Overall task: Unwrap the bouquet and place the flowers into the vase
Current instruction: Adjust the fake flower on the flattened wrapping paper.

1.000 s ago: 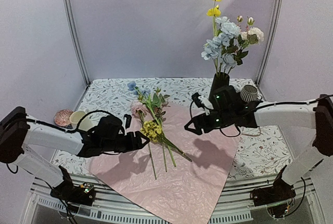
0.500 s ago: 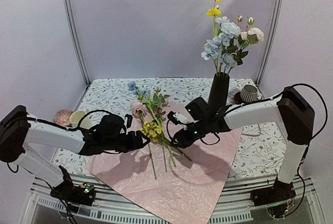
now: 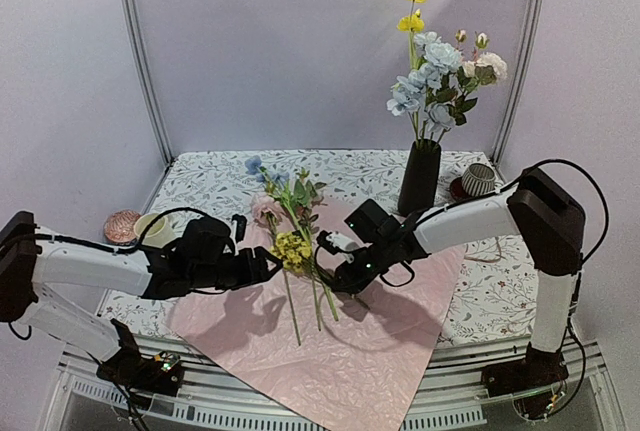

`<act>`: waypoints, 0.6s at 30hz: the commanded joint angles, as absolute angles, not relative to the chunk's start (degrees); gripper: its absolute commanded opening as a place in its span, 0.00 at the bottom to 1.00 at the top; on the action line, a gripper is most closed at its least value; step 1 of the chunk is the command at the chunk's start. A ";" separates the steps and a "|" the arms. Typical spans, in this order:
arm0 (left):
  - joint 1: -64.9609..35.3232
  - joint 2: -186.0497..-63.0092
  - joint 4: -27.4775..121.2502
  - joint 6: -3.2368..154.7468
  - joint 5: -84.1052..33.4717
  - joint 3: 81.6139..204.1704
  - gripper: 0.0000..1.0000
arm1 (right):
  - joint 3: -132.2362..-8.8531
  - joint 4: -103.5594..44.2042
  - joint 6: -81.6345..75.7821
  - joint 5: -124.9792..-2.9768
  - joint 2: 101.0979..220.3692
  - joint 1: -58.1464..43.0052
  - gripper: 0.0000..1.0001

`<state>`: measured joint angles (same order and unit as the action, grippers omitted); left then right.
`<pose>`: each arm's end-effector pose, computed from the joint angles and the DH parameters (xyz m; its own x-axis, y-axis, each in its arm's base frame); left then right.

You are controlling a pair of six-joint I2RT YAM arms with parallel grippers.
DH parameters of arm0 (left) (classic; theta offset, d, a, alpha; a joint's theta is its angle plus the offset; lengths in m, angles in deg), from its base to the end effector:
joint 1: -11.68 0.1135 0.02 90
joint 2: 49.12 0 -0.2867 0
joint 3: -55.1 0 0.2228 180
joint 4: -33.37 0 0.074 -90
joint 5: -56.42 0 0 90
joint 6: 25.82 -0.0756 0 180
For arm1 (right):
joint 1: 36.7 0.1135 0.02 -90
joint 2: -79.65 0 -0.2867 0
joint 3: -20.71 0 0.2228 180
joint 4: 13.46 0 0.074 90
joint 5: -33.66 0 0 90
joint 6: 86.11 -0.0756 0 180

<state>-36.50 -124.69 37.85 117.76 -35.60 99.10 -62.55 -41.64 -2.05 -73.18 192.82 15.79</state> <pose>0.1749 -0.1915 0.1865 -0.8170 -0.2929 -0.4967 0.1151 0.7611 -0.6383 0.2282 0.3332 0.1417 -0.6023 -0.6220 -0.5003 -0.7944 0.5285 0.2993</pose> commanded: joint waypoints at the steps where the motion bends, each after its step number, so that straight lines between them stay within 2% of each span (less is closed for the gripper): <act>1: -36.07 -123.17 39.36 116.82 -36.67 98.35 0.70 | -63.71 -41.49 -2.34 -73.81 191.69 16.15 0.13; 8: -36.16 -123.08 38.50 116.78 -36.89 97.90 0.70 | -58.20 -33.31 -5.39 -76.43 184.37 16.22 0.08; 18: -36.10 -124.80 36.17 117.08 -35.69 97.66 0.70 | -48.58 -23.65 -15.21 -68.67 176.64 14.20 0.08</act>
